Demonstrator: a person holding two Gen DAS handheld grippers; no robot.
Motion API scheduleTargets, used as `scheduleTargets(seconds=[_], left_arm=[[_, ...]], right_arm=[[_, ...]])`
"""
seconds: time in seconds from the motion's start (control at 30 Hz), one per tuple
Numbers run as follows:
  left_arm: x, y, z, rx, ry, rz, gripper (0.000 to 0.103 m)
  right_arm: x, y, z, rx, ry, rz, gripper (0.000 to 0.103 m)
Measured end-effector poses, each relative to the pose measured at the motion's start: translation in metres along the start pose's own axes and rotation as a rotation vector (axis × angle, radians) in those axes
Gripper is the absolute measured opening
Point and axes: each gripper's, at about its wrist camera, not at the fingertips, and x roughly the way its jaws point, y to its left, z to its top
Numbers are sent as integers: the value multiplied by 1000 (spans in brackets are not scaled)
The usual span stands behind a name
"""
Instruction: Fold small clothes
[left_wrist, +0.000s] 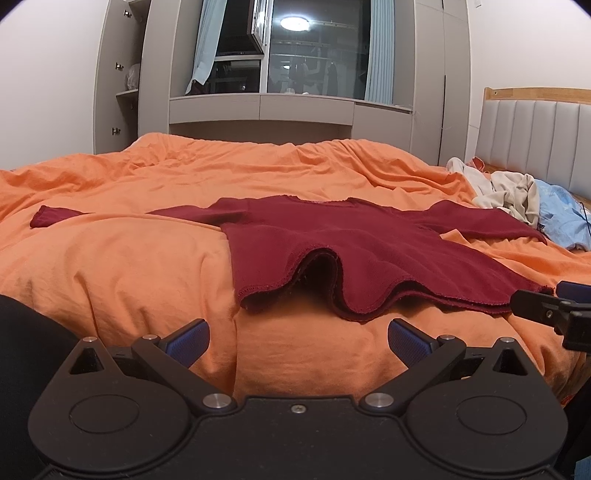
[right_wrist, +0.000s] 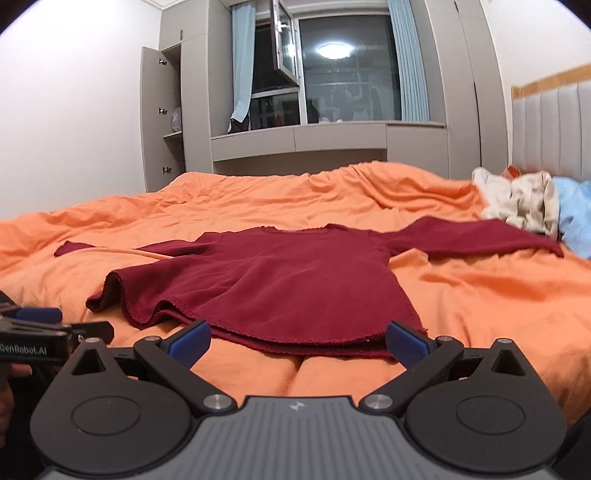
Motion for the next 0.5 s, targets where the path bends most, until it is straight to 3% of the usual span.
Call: scheduleTargets(seconds=[0.27,0.4,0.5], left_arm=[[-1,4,19,-18,59,-101,102],[-8,0,40,12,20,-122,102],[-12,-1,62,28,-27,-140,103]], right_arm=[[7,-16,27,34,7,67,103],[25,-36,55,65,36,99,103],[42,-49,77,50,60,48,103]])
